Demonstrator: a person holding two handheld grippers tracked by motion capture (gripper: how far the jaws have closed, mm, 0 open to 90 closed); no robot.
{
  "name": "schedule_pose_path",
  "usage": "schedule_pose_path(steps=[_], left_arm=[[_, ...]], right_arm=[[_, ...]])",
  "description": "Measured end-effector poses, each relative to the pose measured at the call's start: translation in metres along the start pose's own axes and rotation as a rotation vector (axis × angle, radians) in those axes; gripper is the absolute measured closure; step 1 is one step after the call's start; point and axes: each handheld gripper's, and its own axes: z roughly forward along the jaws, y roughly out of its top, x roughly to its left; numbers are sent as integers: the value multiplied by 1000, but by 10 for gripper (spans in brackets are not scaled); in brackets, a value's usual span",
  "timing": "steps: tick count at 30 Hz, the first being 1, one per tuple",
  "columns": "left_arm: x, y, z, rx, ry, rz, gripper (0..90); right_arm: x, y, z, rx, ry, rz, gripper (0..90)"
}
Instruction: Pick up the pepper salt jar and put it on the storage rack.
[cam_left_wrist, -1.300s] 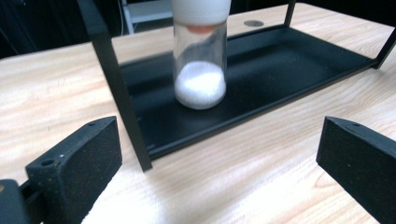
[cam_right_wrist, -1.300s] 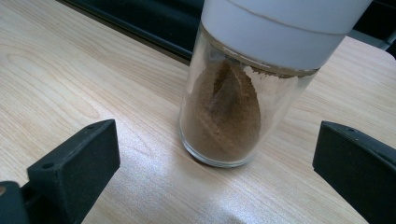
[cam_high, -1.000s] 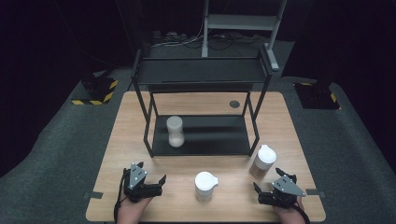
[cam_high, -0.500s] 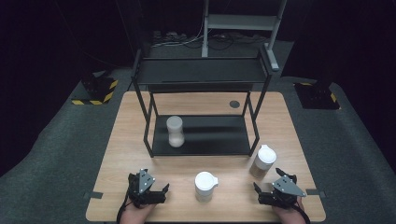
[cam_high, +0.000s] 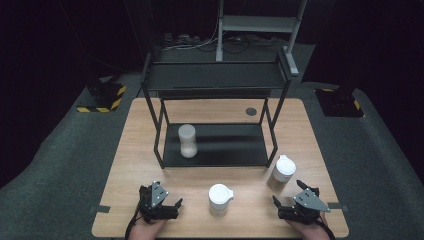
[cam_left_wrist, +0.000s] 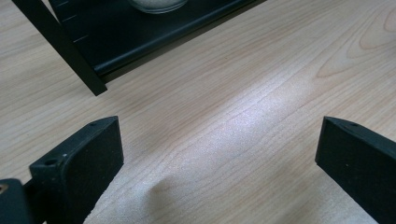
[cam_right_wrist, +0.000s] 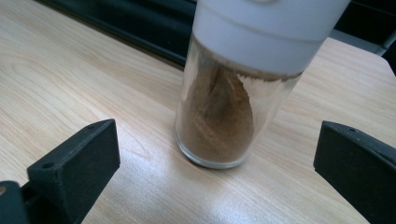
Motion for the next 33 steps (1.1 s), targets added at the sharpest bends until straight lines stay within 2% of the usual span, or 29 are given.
schedule_pose_path(steps=[2, 6, 10, 16, 19, 29, 33], left_arm=[[0, 0, 0, -4, -11, -1, 11], [0, 0, 0, -3, -8, 0, 11], [-2, 0, 0, 6, -3, 20, 11], [-1, 1, 1, 11, -8, 16, 11], [0, 1, 1, 13, -16, 11, 11], [-3, 1, 1, 16, -13, 42, 9], [-3, 1, 1, 19, -15, 40, 8]], right_arm=[[-1, 2, -3, -11, -7, 7, 0], [-2, 5, -9, -36, -10, 4, 0], [-2, 10, -16, -58, -12, -3, 0], [-1, 19, -28, -88, -16, 8, 0], [1, 24, -32, -96, -10, 19, 0], [12, 39, -40, -131, 31, 37, 0], [17, 45, -42, -152, 49, 38, 0]])
